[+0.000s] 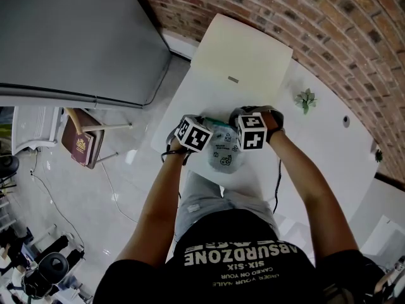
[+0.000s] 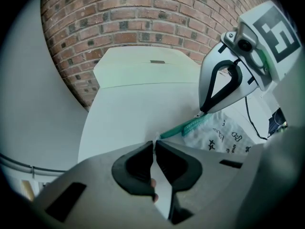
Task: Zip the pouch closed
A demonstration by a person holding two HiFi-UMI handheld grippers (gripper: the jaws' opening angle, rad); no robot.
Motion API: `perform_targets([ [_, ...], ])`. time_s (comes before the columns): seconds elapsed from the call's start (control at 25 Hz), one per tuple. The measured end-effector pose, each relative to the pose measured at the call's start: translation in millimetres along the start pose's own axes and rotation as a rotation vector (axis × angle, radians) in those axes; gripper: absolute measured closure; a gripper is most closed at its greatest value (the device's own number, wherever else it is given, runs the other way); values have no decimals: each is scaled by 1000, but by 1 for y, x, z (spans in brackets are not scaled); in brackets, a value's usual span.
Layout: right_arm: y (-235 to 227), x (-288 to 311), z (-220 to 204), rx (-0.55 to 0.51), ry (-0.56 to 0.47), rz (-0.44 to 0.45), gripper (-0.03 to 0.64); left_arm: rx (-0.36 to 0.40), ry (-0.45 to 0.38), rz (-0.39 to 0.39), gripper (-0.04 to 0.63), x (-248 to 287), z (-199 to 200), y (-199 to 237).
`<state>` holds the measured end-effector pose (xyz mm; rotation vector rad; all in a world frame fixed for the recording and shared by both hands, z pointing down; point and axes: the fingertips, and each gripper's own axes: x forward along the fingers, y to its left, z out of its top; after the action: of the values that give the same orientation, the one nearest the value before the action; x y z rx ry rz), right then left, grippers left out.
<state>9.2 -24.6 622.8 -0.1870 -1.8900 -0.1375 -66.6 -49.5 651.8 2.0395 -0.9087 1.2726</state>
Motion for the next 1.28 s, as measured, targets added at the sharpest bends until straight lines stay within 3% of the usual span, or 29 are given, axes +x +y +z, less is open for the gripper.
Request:
perform_targets([
  [1.28, 13, -3, -7, 23, -7, -13, 617, -14, 2, 20, 571, 1, 0, -1],
])
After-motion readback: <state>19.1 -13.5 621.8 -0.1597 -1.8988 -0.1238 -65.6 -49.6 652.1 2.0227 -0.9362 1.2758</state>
